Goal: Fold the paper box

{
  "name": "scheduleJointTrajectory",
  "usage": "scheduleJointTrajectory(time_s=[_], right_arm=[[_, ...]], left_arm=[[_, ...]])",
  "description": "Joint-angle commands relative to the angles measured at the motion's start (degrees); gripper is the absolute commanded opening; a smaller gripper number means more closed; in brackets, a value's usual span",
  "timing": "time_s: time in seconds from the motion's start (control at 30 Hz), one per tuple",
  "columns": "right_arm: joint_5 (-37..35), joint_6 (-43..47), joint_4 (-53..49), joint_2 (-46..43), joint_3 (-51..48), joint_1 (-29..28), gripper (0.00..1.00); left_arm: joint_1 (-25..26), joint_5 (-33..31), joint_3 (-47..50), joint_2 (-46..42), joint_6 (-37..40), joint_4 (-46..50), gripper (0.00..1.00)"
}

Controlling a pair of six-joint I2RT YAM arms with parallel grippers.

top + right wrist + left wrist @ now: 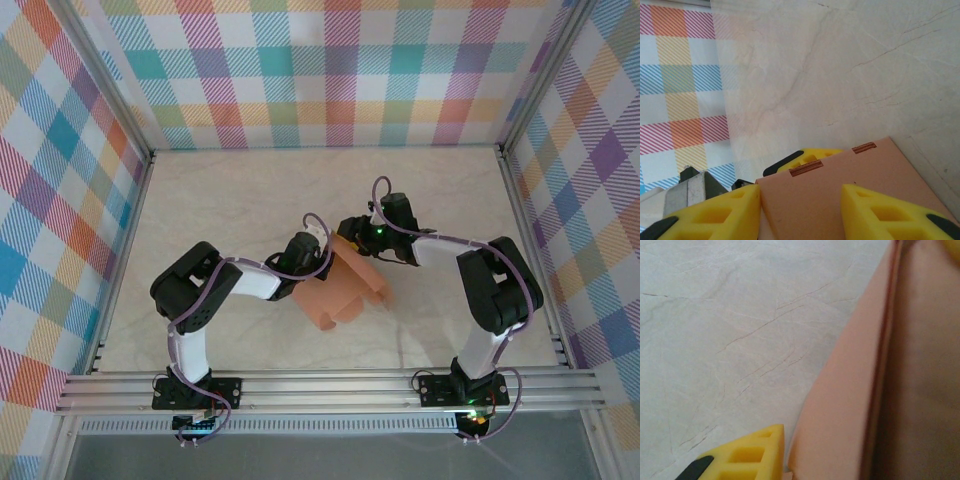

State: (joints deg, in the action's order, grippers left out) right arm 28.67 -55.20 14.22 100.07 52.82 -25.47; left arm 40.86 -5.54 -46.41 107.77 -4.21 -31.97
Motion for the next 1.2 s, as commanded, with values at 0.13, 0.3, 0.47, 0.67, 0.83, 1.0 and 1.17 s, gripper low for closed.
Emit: scheduleJointTrajectory(time_s=[0.13,0.3,0.47,0.67,0.83,1.0,1.17], right_arm=[[3.9,0.8,-1.7,1.0,-0.6,1.1,0.51],[4.1,0.8,-1.6,0.9,-0.5,1.6,0.54],[4.4,1.0,-1.9,1.1,0.1,1.9,0.55],[7.2,0.5,-0.4,2.3,-0.3,1.9,0.54],[9.5,0.6,0.0,3.1,-0.4,2.0,0.53],[11.1,0.7,0.4,4.0,-0.2,2.3,0.52],[12.0,0.9,0.3,4.5,0.3,2.5,0.52]], left_arm=[[0.0,1.3,0.9,-3.1,0.8,-3.2,0.23],[0.0,0.5,2.0,-4.2,1.8,-2.7,0.25],[-0.1,-1.0,2.9,-4.8,1.7,-3.0,0.26],[-0.6,-0.6,2.8,-4.3,0.2,-5.6,0.26],[-2.8,5.4,3.5,-2.2,-0.2,-11.5,0.28],[-5.5,11.1,4.1,-0.1,-1.3,-15.7,0.19],[-6.7,15.7,4.9,-0.3,1.3,-16.8,0.25]])
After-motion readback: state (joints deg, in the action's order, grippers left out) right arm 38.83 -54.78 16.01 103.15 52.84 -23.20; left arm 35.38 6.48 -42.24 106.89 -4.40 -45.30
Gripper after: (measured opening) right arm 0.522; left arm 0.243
